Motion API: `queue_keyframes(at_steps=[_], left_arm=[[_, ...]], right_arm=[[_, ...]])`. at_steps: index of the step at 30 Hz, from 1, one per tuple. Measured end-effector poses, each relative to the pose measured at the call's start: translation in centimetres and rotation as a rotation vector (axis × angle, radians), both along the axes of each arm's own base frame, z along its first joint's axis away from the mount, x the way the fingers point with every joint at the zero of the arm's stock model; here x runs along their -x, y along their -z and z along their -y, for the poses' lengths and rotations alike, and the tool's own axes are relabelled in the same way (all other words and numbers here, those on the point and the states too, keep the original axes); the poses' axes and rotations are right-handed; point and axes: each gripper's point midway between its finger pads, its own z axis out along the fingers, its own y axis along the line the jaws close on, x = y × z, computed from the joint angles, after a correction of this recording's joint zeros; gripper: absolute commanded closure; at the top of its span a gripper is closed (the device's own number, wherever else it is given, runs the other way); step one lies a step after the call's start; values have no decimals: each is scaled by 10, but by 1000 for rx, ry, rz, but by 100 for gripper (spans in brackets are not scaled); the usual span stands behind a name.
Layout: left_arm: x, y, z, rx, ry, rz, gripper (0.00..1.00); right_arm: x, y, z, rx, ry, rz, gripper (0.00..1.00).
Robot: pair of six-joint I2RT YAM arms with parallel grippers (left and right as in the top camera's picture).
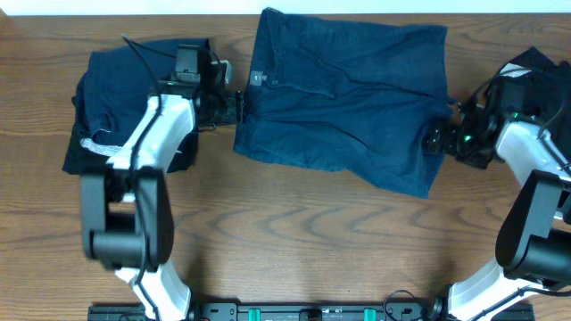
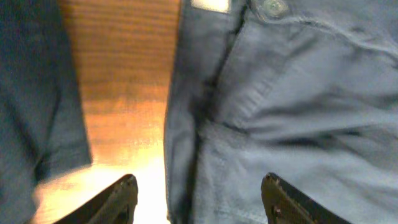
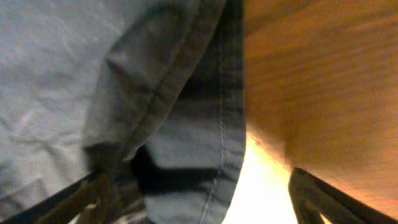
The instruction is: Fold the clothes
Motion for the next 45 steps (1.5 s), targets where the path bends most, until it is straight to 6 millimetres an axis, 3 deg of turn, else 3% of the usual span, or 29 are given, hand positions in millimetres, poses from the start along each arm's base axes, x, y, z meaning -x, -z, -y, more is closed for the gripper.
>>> queue_keyframes(at_steps=[2,6,10,15,19,22,24,26,30,35,45], left_arm=[[9,-17,-1,0,0,-4,34],[34,-14,-3,-9,-1,-106,35],[45,-8,-4,-15,-1,-160,35],[35,-11,-3,-11,-1,-115,34],[31,-13,-3,-9,-1,-96,34],[31,-13,-3,-8,-1,-97,34],[31,-13,-3,-9,-1,-98,34],[31,-13,-3,-9,-2,-97,34],[31,-13,-3,-9,-1,-97,34],[33,-10,-3,-10,-1,-106,34],[34,-9,-3,-10,-1,-108,34]], right_arm=[[-4,-22,2,0,-7,-18,1],[1,-45,-5,-21,1,-74,1],[24,-45,-31,-46,-21,-188,1],[39,-43,-68,-30,-94,-263,1],[35,-41,-94,-1,-178,-236,16],[31,-38,-102,33,-210,-212,44],[29,-34,-100,57,-203,-204,67],[25,-28,-95,80,-190,-186,82],[22,-6,-93,90,-188,-142,86],[38,18,-84,132,-200,-170,85],[32,27,-23,209,-45,-145,85]])
